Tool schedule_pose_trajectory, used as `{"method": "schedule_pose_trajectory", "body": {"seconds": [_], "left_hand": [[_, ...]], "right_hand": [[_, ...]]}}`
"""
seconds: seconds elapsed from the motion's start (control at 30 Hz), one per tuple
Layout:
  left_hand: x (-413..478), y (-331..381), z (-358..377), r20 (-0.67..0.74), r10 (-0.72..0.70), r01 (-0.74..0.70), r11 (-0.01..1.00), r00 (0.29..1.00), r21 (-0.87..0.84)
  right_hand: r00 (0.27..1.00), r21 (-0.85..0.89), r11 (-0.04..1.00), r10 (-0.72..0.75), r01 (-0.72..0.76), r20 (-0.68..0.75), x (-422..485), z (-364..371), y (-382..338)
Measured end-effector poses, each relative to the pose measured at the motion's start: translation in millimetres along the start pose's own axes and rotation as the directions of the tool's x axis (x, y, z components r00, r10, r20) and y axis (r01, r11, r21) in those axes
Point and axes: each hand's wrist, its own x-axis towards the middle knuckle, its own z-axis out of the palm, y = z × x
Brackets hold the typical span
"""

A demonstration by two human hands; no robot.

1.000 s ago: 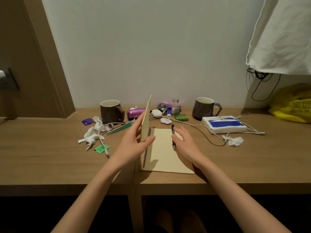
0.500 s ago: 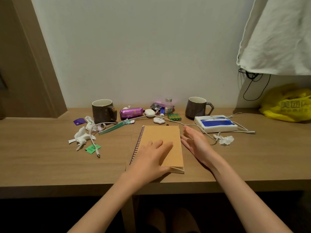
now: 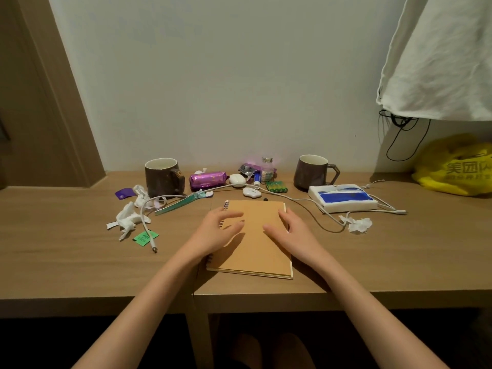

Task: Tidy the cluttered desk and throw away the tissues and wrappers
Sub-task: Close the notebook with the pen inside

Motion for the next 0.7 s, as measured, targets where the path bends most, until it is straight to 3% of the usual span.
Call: {"method": "schedule_pose_trajectory", "body": {"seconds": [0.23, 0.43, 0.53, 0.7], "left_hand": [[12.9, 5.7, 2.4, -0.087, -0.147, 0.129, 0.974, 0.985, -0.189], [19.9, 1.3, 8.8, -0.124, -0.288, 0.193, 0.849, 0.95, -0.492], [19.9, 3.3, 14.1, -0.072, -0.297, 0.217, 0.821, 0.952, -0.528], [21.4, 4.4, 13.5, -0.061, -0.257, 0.183, 0.815, 0.964, -0.55]], "right_hand": [[0.995, 0.034, 0.997, 0.071, -0.068, -0.066, 6.7, 16.3, -3.3], [0.981, 0.386, 0.918, 0.149, -0.091, -0.121, 4.7, 11.0, -4.3], [0.975, 0.528, 0.844, 0.189, -0.099, -0.118, 3.9, 6.0, -3.3], [0.98, 0.619, 0.782, 0.171, -0.071, -0.104, 4.8, 1.6, 2.1]]}}
